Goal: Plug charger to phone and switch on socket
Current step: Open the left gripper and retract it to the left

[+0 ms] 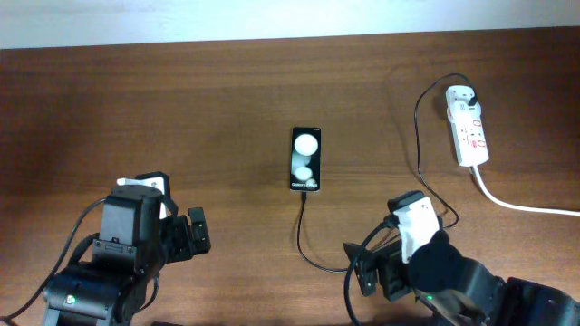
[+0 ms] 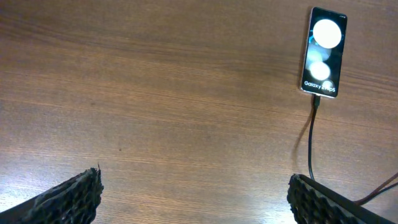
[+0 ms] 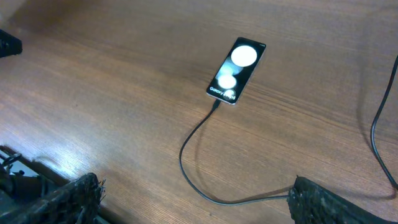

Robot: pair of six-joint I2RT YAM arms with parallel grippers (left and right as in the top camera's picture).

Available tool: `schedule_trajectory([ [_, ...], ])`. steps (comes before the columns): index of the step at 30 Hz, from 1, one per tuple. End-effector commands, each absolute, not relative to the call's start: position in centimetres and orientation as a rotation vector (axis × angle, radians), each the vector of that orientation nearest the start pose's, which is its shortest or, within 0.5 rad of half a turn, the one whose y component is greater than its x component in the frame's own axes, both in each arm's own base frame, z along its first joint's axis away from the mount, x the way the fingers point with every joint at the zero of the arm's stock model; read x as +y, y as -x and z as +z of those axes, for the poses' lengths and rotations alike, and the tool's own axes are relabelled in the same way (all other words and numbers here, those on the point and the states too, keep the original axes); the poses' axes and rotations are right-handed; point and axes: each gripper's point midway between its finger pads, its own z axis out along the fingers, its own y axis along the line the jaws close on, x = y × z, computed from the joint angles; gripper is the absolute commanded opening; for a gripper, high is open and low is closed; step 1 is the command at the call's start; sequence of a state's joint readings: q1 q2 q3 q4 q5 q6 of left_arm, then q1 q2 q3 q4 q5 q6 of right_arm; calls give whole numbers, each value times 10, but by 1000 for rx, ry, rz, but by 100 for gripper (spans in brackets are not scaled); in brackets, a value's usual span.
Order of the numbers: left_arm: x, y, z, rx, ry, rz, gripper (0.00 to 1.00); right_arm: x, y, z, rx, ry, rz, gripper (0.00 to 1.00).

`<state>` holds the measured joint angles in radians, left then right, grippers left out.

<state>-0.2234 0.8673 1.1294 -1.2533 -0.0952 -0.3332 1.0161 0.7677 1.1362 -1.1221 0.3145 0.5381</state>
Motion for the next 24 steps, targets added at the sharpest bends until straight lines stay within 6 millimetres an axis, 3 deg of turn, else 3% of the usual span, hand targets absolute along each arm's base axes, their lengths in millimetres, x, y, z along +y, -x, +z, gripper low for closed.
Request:
schedule_trajectory([
  [1,-26,-199,234,2526,195,-83,99,157,-163,274,2310,403,393,99],
  [6,-11,-187,252,2418,271,-92,99,172,-173,251,2392,435,306,99],
  [10,12,-171,267,2299,409,-60,99,180,-177,236,2467,326,294,99],
  [14,17,-156,273,2247,432,-58,99,180,-180,231,2494,257,291,99],
  [16,17,-150,278,2212,428,-66,99,166,-189,229,2514,126,273,99],
  [18,17,-141,277,2204,427,-68,99,139,-199,223,2552,-50,214,99],
  [24,17,-125,276,2182,426,-75,99,97,-209,214,2608,-288,147,99],
])
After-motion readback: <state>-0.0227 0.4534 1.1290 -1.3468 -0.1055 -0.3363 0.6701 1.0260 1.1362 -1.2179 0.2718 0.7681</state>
